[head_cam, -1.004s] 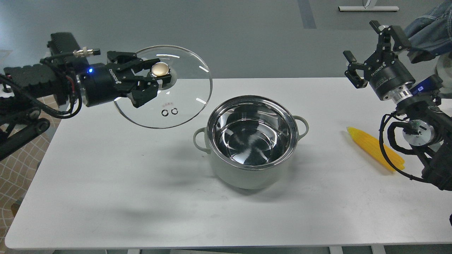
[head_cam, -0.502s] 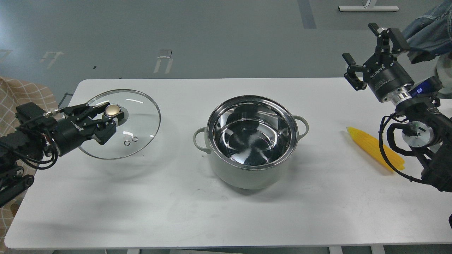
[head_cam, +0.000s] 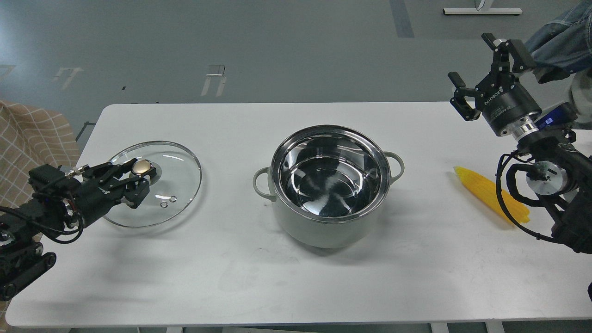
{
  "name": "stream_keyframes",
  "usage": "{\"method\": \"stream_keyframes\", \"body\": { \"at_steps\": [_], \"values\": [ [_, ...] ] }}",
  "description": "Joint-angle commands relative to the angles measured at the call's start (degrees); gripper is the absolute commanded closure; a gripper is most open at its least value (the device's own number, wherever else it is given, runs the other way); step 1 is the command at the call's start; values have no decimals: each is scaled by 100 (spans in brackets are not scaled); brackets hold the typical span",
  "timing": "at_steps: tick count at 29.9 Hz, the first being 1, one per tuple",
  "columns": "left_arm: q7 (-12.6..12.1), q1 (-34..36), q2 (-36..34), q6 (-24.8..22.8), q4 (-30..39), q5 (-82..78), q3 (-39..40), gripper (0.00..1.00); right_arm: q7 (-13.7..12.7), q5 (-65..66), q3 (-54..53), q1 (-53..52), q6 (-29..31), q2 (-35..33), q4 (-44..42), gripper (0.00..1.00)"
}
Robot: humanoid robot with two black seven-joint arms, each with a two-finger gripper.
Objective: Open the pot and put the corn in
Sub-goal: 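Carry the glass lid away from the pot and lower it onto the table, then release the lid and raise the left gripper away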
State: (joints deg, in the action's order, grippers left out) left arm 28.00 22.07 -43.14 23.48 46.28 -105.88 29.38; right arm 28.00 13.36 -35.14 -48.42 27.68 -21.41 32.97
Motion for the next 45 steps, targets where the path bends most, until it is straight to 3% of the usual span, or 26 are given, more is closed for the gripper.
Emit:
{"method": "stream_keyframes", "body": {
  "at_steps": [1,8,11,17,19,20,21,22,23,25,36,39,40,41,43,45],
  "values": [
    [0,-27,33,52,-101,138,-20,94,0,0,-1,0,0,14,-10,1],
    [0,-71,60,52,-321,164,-20,83,0,-8,8,8,0,14,-1,1],
    [0,-80,200,52,-391,164,-20,72,0,0,8,35,0,14,-1,1],
    [0,-80,253,61,-515,173,-20,71,0,0,8,44,0,14,-1,1],
    [0,-80,262,61,-515,173,-20,64,0,0,8,35,0,14,-1,1],
    [0,-80,253,69,-515,173,-20,54,0,0,-1,35,0,14,-1,1],
    [0,-80,253,69,-515,173,-20,54,0,0,-1,35,0,14,-1,1],
    [0,-71,262,69,-515,173,-11,38,0,0,-1,35,0,14,-1,1],
    [0,-71,262,87,-515,182,-11,30,0,0,8,35,0,14,-1,1],
    [0,-71,253,96,-515,243,-11,23,0,0,8,35,0,5,8,1],
    [0,315,60,-53,-295,1384,15,11,0,0,8,17,18,-30,8,1],
    [0,798,-405,-912,328,2351,76,10,0,18,8,-53,18,-100,8,1],
    [0,991,-571,-1455,582,2866,111,10,0,105,8,-97,18,-152,17,1],
    [0,992,-573,-1460,584,2871,112,10,0,106,8,-97,18,-153,17,1],
    [0,1421,-678,-2300,917,4244,208,10,0,525,8,-289,9,-223,-1,1],
    [0,1798,-678,-2827,997,5264,217,10,0,1121,103,-430,-8,-337,-1,1]
  ]
}}
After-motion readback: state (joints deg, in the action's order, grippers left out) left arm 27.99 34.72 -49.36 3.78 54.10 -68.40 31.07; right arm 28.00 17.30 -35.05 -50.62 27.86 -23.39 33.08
